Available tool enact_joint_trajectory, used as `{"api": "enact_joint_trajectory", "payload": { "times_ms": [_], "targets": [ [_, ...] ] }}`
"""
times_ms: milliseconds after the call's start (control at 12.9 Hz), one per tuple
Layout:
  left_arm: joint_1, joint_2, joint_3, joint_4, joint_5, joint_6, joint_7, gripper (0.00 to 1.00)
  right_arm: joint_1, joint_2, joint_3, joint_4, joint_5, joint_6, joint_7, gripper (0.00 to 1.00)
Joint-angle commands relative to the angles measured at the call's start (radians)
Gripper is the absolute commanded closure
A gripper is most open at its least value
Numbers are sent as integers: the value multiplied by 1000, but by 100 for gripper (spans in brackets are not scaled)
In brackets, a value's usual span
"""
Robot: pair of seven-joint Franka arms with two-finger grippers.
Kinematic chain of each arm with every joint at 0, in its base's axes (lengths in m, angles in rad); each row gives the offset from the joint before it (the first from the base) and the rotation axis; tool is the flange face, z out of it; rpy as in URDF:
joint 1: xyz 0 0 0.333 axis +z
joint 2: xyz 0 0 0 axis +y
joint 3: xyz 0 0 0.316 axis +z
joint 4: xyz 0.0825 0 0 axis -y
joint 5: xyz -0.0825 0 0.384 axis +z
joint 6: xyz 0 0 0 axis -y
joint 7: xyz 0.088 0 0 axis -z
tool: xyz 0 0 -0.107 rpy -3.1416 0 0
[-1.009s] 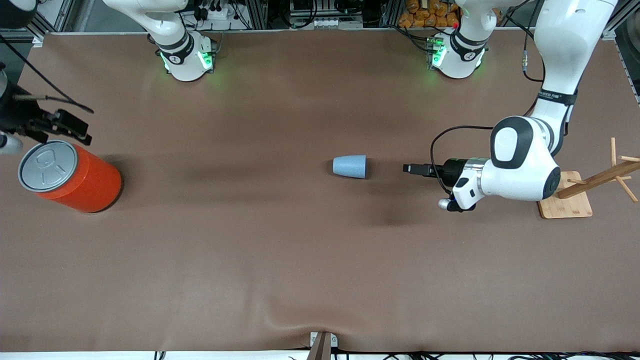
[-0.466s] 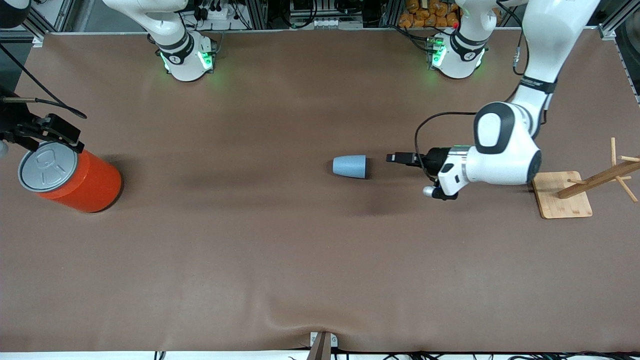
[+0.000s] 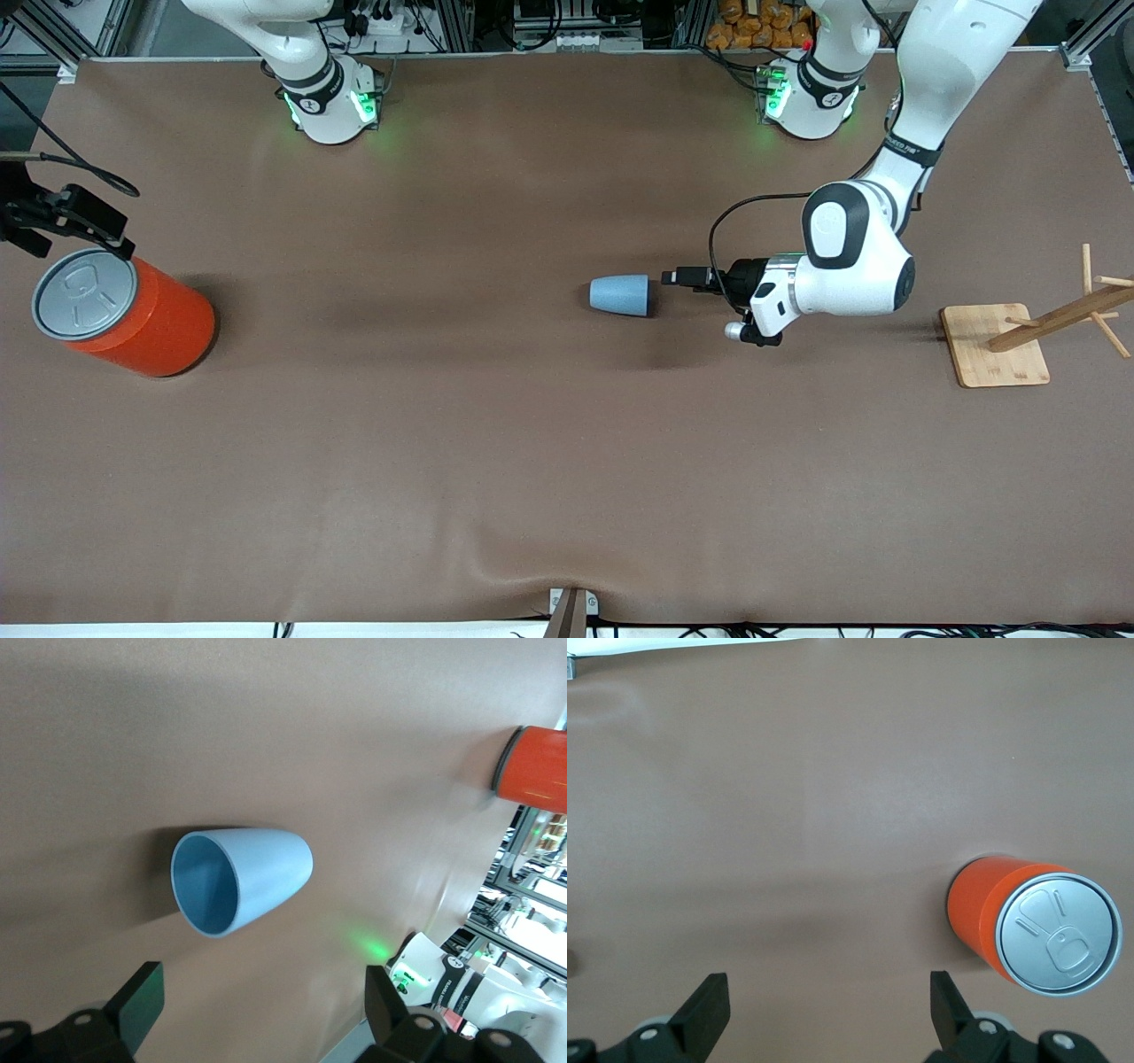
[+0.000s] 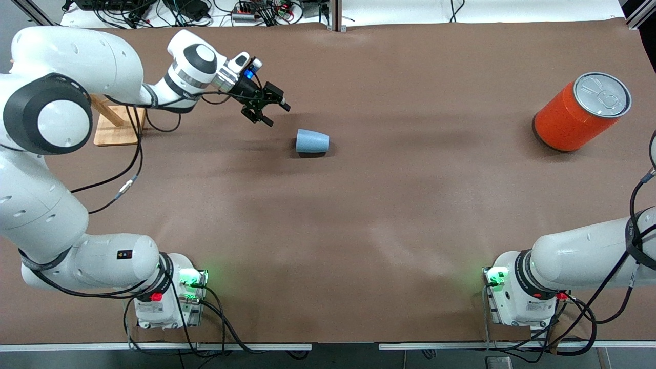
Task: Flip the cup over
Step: 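Close the left gripper on the base of the lying blue cup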
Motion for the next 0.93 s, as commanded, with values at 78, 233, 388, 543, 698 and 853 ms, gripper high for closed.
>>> {"api": "enact_joint_trajectory", "payload": {
  "times_ms": [78, 233, 388, 543, 698, 853],
  "targets": [
    [6, 51, -9, -41, -154, 42, 171, 0, -20, 3, -7, 18, -2, -84, -8, 0],
    [2, 97, -9, -42, -255, 59, 273, 0, -20, -12, -5, 9, 0, -83, -9, 0],
    [-15, 105, -9, -42, -294, 69, 285, 0, -26, -17, -7, 0, 0, -79, -9, 0],
    [-28, 105, -9, -42, -314, 76, 287, 0, -31, -21, -4, 0, 0, -89, -9, 0],
    [-29, 108, -11, -44, -316, 76, 287, 0, -31, -41, -2, -26, 0, -87, -11, 0],
    [-35, 132, -9, -33, -334, 76, 290, 0, -31, -101, -1, -107, -2, -44, -11, 0]
  ]
}}
